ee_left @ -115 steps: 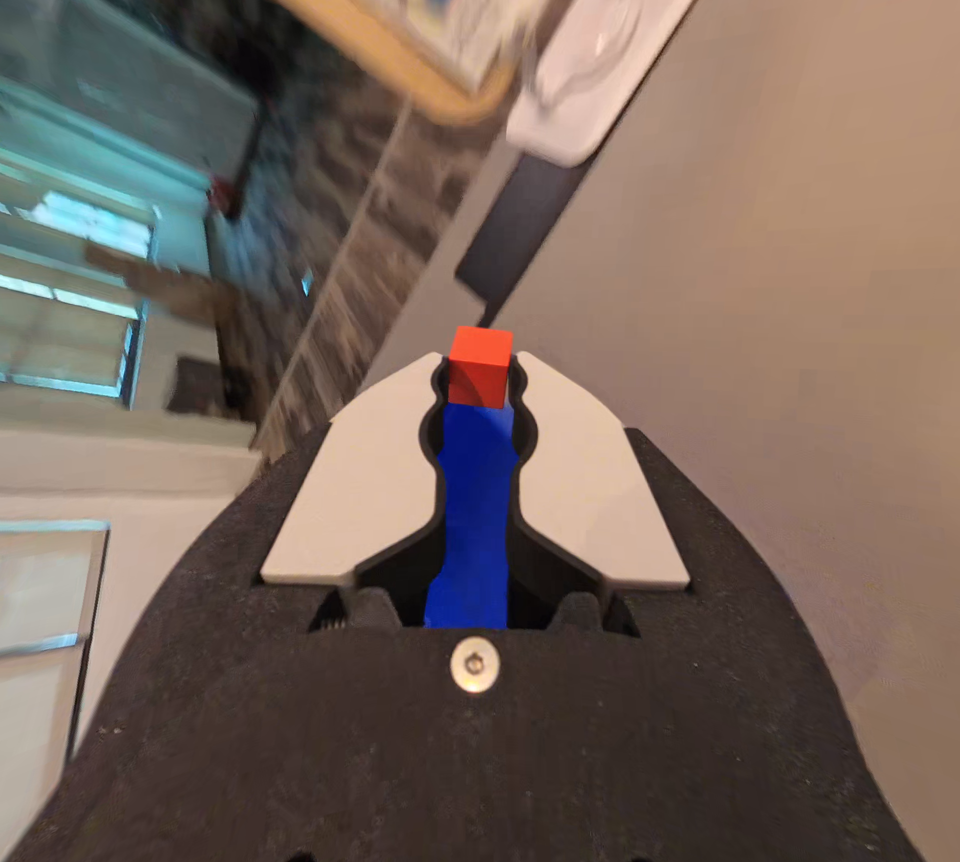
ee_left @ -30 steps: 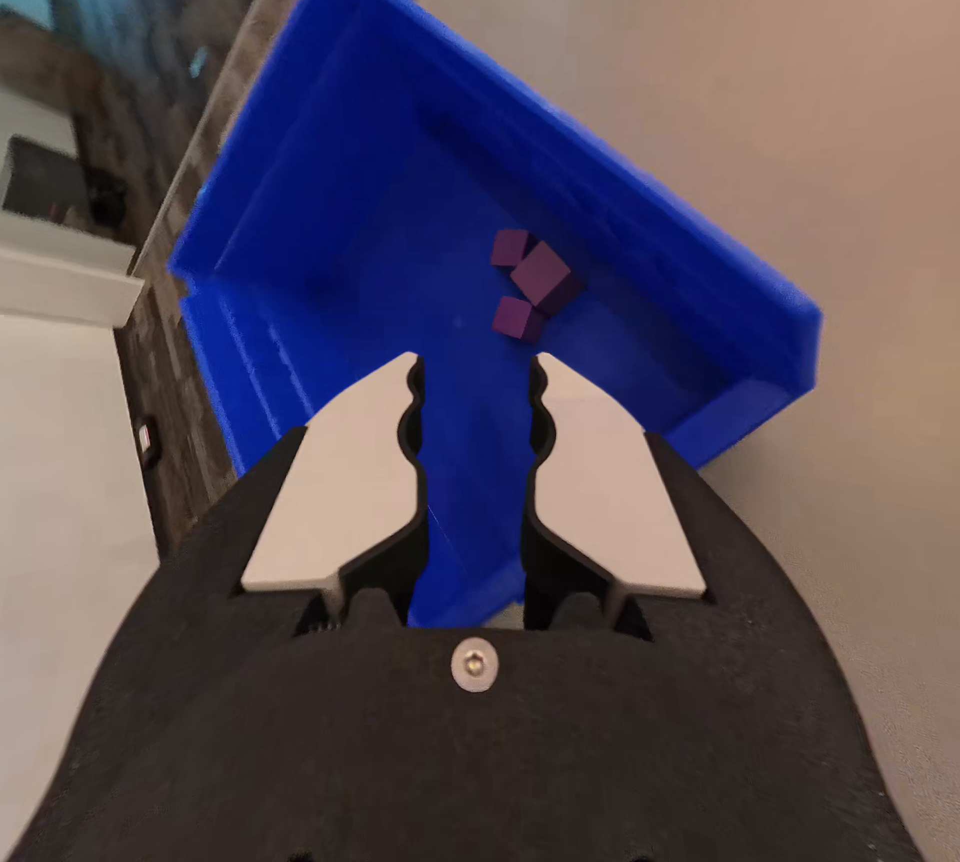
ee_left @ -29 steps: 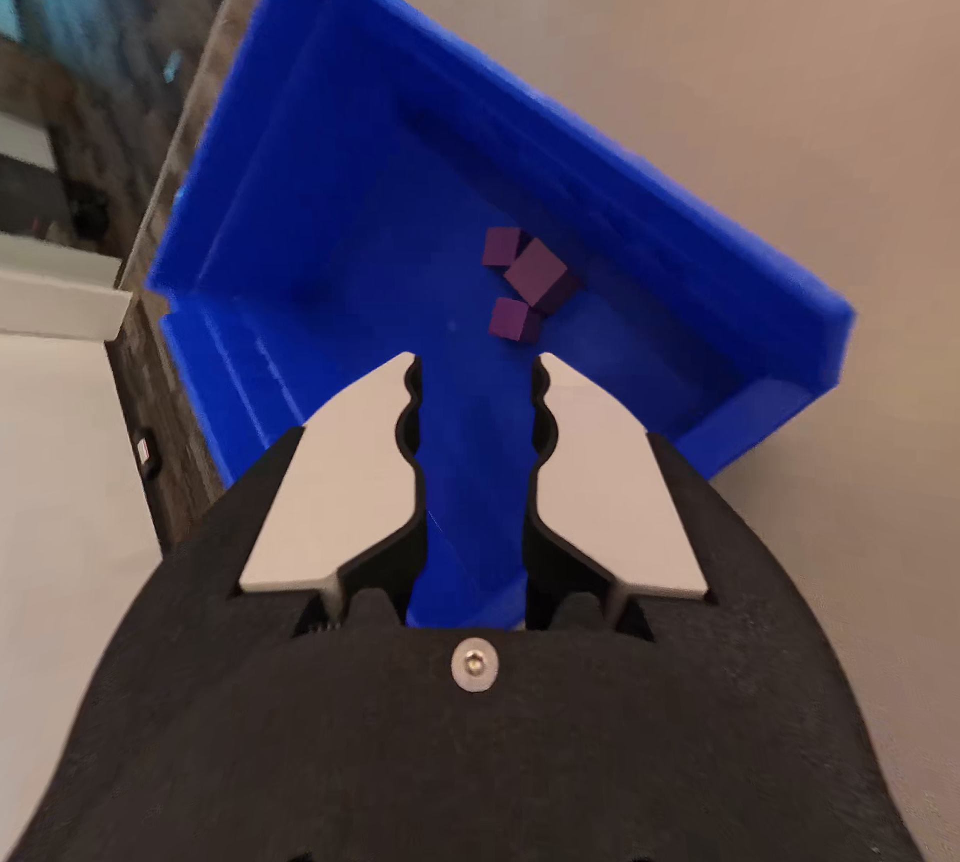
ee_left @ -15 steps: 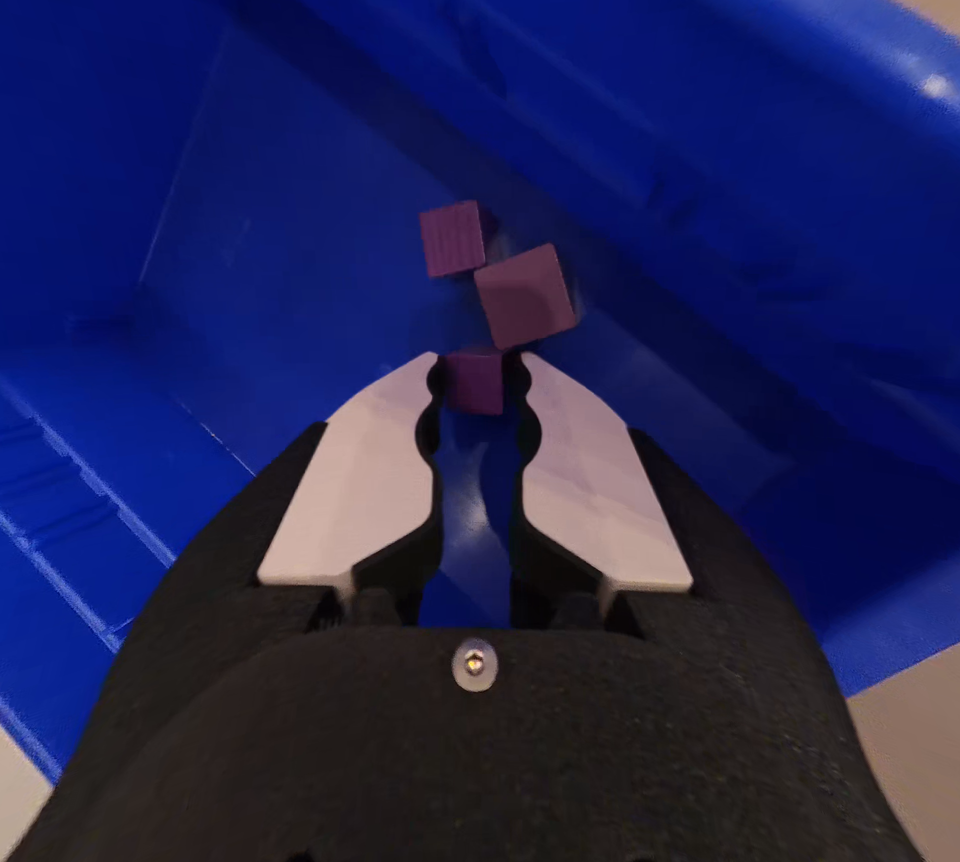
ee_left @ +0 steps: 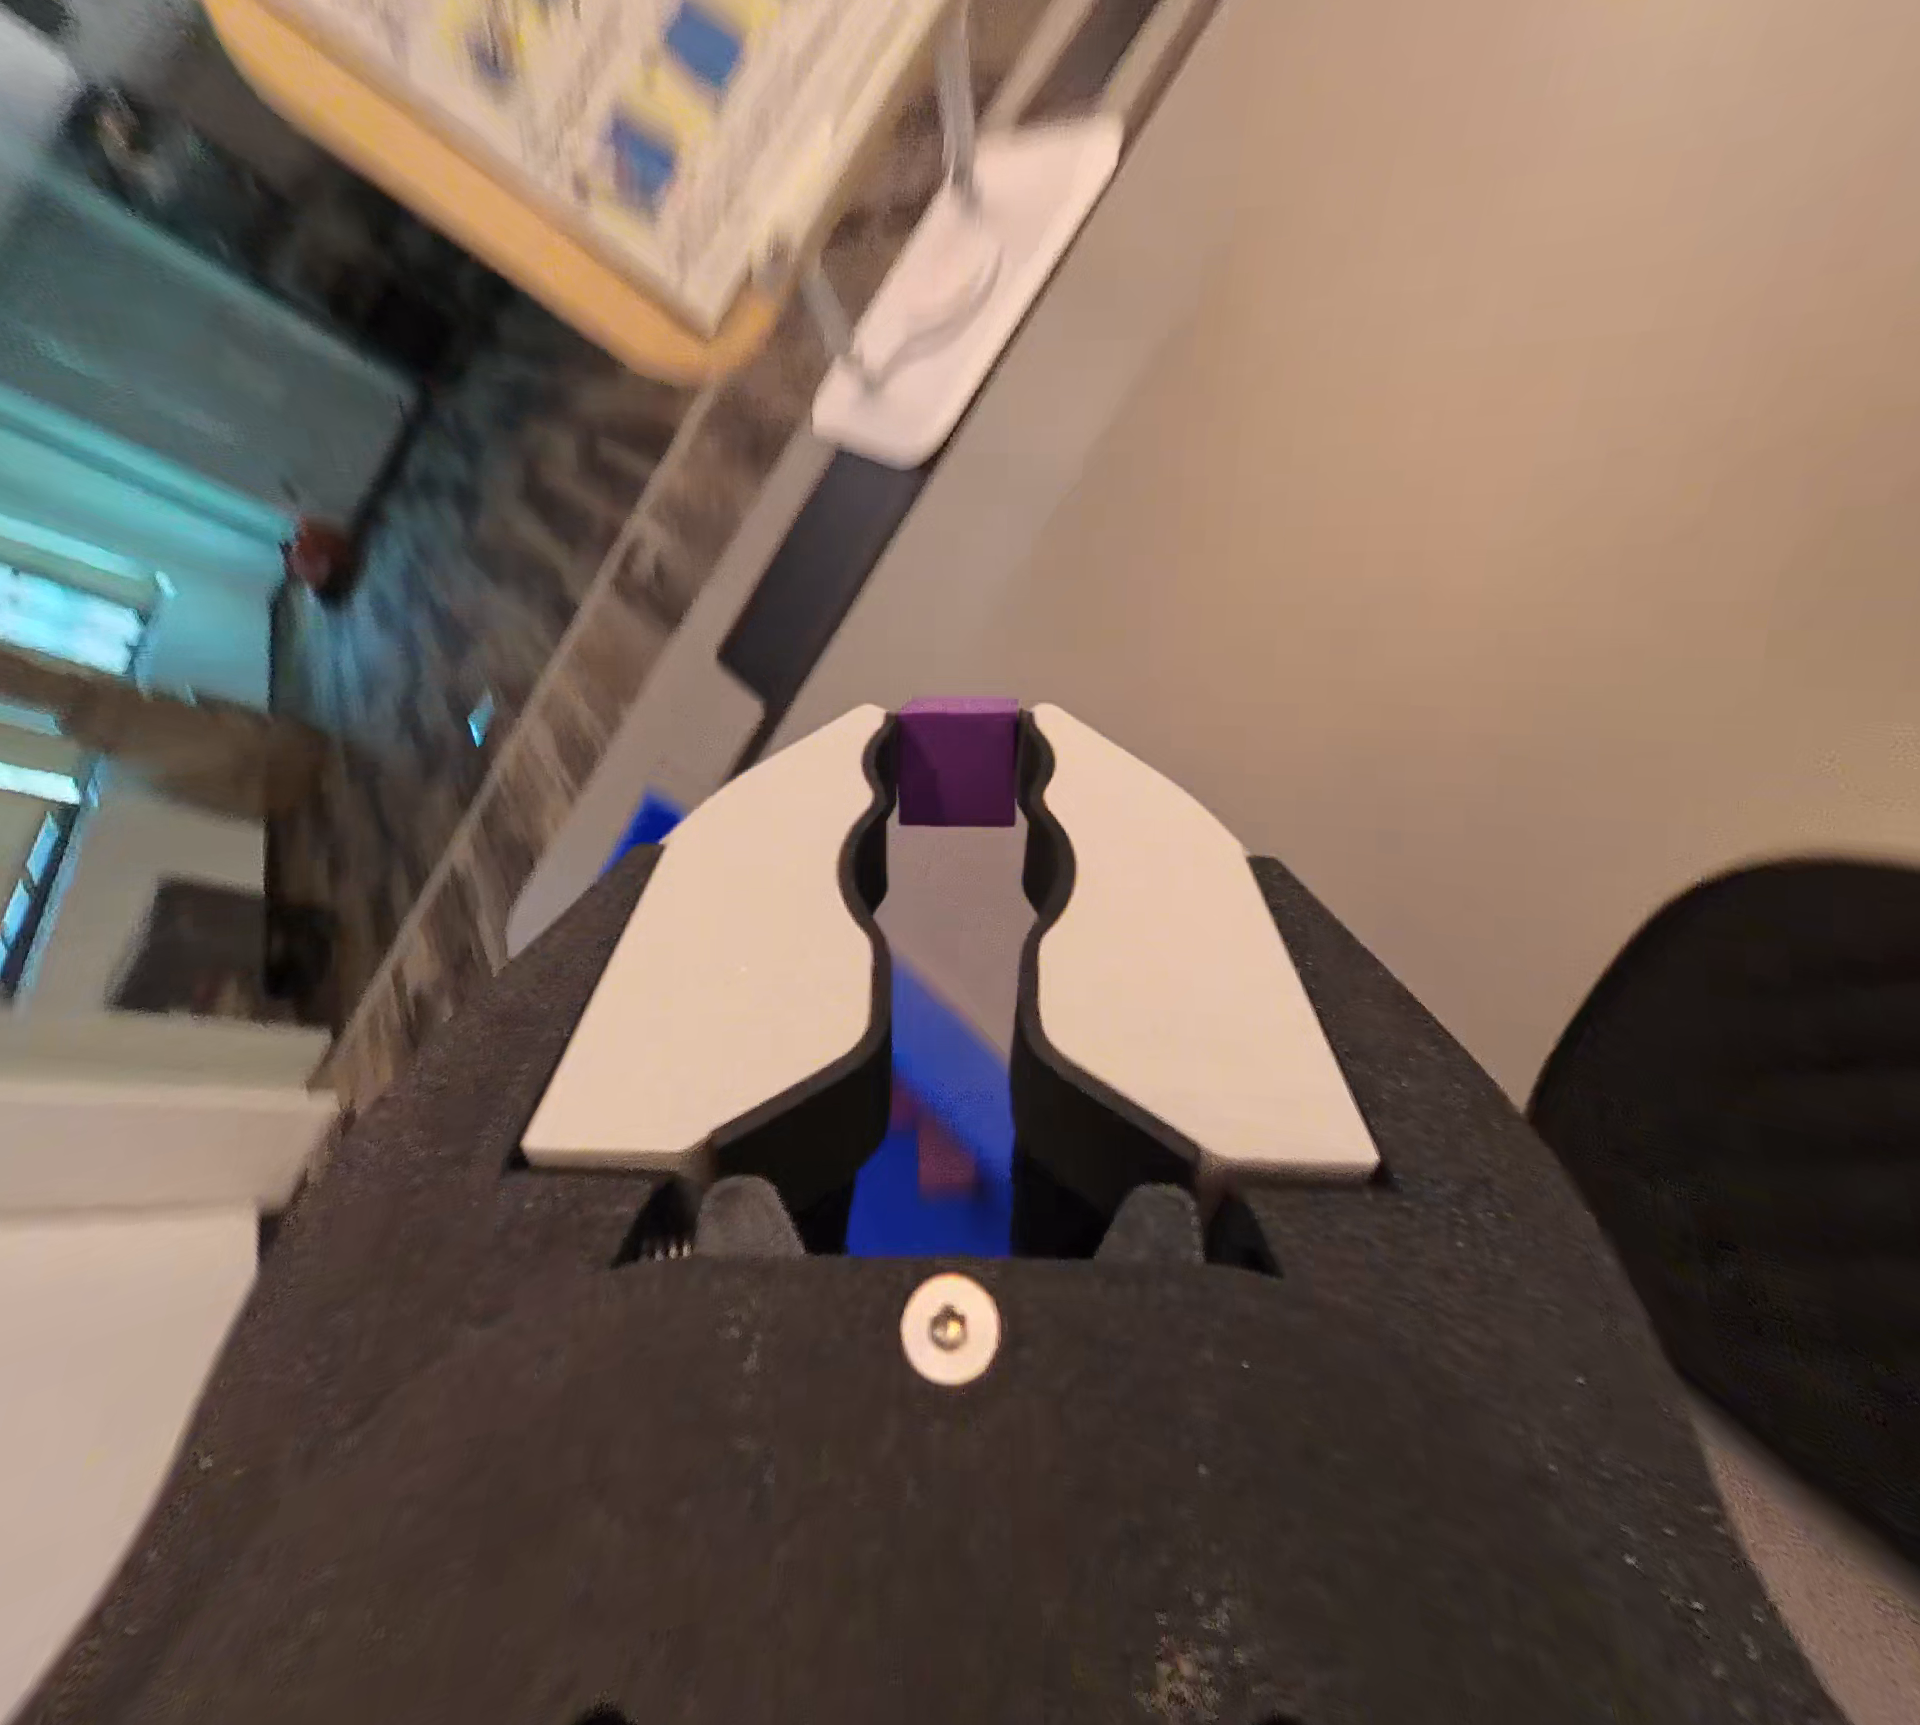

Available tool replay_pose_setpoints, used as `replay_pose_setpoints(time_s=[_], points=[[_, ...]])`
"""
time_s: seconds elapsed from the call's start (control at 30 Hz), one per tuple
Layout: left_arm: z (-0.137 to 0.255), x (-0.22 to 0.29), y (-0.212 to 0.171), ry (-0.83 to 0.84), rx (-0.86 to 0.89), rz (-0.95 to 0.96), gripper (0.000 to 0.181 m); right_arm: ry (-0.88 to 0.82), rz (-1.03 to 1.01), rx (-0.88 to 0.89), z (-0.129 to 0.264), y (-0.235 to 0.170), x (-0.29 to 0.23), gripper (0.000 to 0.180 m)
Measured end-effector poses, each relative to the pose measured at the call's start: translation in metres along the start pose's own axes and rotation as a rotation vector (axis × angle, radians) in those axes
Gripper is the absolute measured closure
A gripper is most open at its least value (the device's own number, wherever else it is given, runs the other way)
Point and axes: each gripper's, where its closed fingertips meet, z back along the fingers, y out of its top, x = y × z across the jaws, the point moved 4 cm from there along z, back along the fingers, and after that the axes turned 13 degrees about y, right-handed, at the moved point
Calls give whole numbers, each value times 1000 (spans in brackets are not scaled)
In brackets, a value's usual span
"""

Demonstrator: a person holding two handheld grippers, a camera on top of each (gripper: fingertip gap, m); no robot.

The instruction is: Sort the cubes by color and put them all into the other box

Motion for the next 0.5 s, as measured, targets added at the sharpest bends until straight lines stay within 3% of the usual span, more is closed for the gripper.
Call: replay_pose_setpoints(time_s=[0.13, 0.23, 0.5], points=[[-6, 58, 82, -109, 257, 11, 160, 241, 20, 31, -63, 33, -53, 143], [-17, 87, 123, -105, 354, -9, 160, 270, 44, 17, -97, 47, -73, 142], [-36, 125, 173, -136, 427, -62, 160, 285, -81, -5, -135, 47, -63, 138]])
